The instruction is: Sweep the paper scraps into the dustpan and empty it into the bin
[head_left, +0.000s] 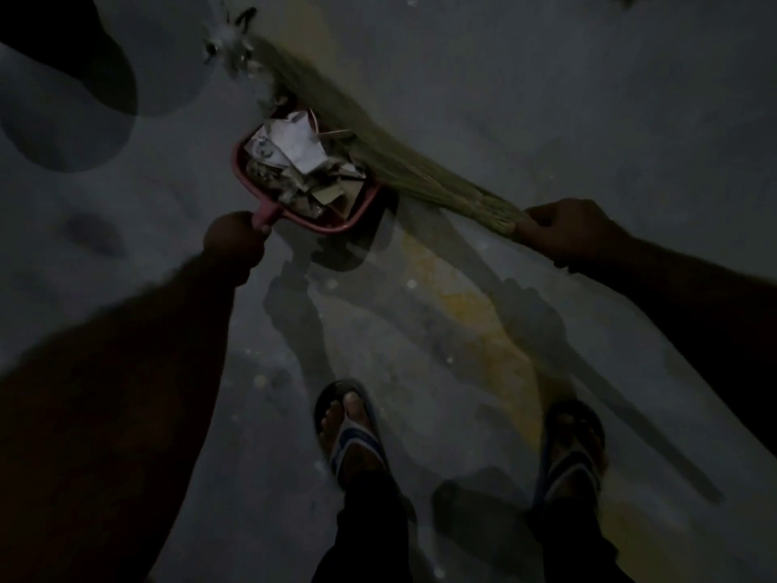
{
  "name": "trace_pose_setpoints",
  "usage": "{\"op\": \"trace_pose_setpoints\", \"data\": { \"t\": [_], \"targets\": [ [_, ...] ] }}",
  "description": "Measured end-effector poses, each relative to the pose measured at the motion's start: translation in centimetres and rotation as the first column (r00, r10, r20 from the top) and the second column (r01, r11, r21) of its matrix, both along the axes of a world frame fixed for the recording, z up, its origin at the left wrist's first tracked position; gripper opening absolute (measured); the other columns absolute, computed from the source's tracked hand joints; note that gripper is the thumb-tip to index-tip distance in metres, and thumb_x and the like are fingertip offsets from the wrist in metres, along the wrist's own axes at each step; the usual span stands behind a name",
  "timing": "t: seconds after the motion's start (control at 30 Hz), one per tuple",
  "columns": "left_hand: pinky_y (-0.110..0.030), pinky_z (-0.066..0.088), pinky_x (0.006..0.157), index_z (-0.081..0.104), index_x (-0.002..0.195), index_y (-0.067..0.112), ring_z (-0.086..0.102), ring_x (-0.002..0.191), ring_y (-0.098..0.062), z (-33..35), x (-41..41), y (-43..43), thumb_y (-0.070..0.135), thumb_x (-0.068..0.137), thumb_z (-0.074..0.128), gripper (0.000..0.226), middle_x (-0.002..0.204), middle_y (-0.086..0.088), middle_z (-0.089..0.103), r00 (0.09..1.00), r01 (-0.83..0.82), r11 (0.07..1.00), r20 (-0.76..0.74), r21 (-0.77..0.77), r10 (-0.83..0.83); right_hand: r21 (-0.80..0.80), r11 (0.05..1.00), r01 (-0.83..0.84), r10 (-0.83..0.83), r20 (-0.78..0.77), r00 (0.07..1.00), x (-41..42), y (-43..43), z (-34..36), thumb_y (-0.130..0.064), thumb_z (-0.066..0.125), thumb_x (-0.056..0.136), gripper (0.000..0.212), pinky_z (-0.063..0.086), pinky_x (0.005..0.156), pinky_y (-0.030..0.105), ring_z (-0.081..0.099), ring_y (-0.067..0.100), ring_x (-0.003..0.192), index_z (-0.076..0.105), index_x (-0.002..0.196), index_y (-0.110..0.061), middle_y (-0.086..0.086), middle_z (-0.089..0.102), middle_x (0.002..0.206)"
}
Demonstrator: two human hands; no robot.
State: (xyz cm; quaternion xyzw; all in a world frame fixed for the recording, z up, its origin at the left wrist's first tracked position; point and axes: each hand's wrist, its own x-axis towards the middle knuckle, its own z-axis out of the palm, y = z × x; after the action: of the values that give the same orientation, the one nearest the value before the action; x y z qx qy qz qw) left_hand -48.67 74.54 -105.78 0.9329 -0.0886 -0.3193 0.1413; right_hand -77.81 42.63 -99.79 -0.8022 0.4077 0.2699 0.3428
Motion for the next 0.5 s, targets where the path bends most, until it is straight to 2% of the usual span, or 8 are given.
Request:
{"op": "trace_pose_setpoints", "data": {
  "t": [0.1,0.17,0.27,0.3,0.37,0.5],
  "targets": [
    [-0.043,0.051,0.083,0.068,0.109,0.010,0.065,0.097,-0.040,0.6,-1.1,0.0,0.029,0.092,0.059,0.027,0.102,-0.024,0.068,1.000,-0.022,0.999,0.011,-0.027,0.022,-0.059,0.998,-0.026,0.030,0.069,0.997,-2.4,0.2,0.8,-0.059,0.053,0.094,0.039,0.056,0.070,0.032,0.064,0.016,0.077,0.074,0.113,-0.031,-0.002,0.074,0.094],
    [-0.040,0.050,0.080,0.068,0.109,0.010,0.065,0.094,-0.036,1.1,-2.0,0.0,0.028,0.092,0.060,0.026,0.097,-0.020,0.068,0.994,-0.104,0.992,0.002,-0.073,0.105,-0.081,0.997,-0.009,0.019,0.122,0.992,-4.0,0.3,1.7,-0.060,0.053,0.094,0.037,0.057,0.077,0.035,0.065,0.015,0.085,0.073,0.111,-0.034,-0.004,0.073,0.098],
    [-0.039,0.044,0.064,0.067,0.108,0.009,0.058,0.072,-0.030,2.2,-3.2,-0.6,0.030,0.091,0.059,0.028,0.079,-0.017,0.059,0.973,-0.230,0.961,-0.040,-0.156,0.227,-0.138,0.990,0.007,0.023,0.213,0.977,-6.1,0.4,3.1,-0.060,0.053,0.094,0.034,0.057,0.072,0.037,0.067,0.016,0.083,0.071,0.105,-0.033,-0.006,0.072,0.089],
    [-0.037,0.041,0.063,0.066,0.109,0.009,0.053,0.069,-0.026,2.7,-3.5,-1.0,0.030,0.091,0.059,0.029,0.076,-0.014,0.054,0.959,-0.285,0.940,-0.062,-0.186,0.278,-0.173,0.985,-0.003,0.044,0.234,0.971,-6.6,0.5,3.7,-0.059,0.053,0.094,0.033,0.057,0.068,0.036,0.067,0.018,0.081,0.069,0.106,-0.033,-0.005,0.071,0.086],
    [-0.038,0.043,0.064,0.066,0.111,0.009,0.051,0.069,-0.024,3.8,-4.0,-1.8,0.030,0.091,0.060,0.030,0.074,-0.012,0.052,0.937,-0.350,0.909,-0.087,-0.227,0.339,-0.262,0.965,-0.028,0.098,0.260,0.961,-7.5,0.7,4.7,-0.061,0.050,0.094,0.035,0.054,0.062,0.035,0.066,0.023,0.076,0.066,0.109,-0.033,0.000,0.068,0.082],
    [-0.044,0.053,0.074,0.068,0.111,0.011,0.062,0.080,-0.034,7.2,-4.9,-3.6,0.032,0.089,0.061,0.031,0.087,-0.021,0.063,0.931,-0.361,0.892,-0.055,-0.272,0.360,-0.451,0.892,-0.010,0.155,0.286,0.945,-8.1,0.5,7.2,-0.066,0.040,0.088,0.049,0.049,0.057,0.033,0.062,0.031,0.073,0.063,0.116,-0.033,0.006,0.059,0.080]
  ]
}}
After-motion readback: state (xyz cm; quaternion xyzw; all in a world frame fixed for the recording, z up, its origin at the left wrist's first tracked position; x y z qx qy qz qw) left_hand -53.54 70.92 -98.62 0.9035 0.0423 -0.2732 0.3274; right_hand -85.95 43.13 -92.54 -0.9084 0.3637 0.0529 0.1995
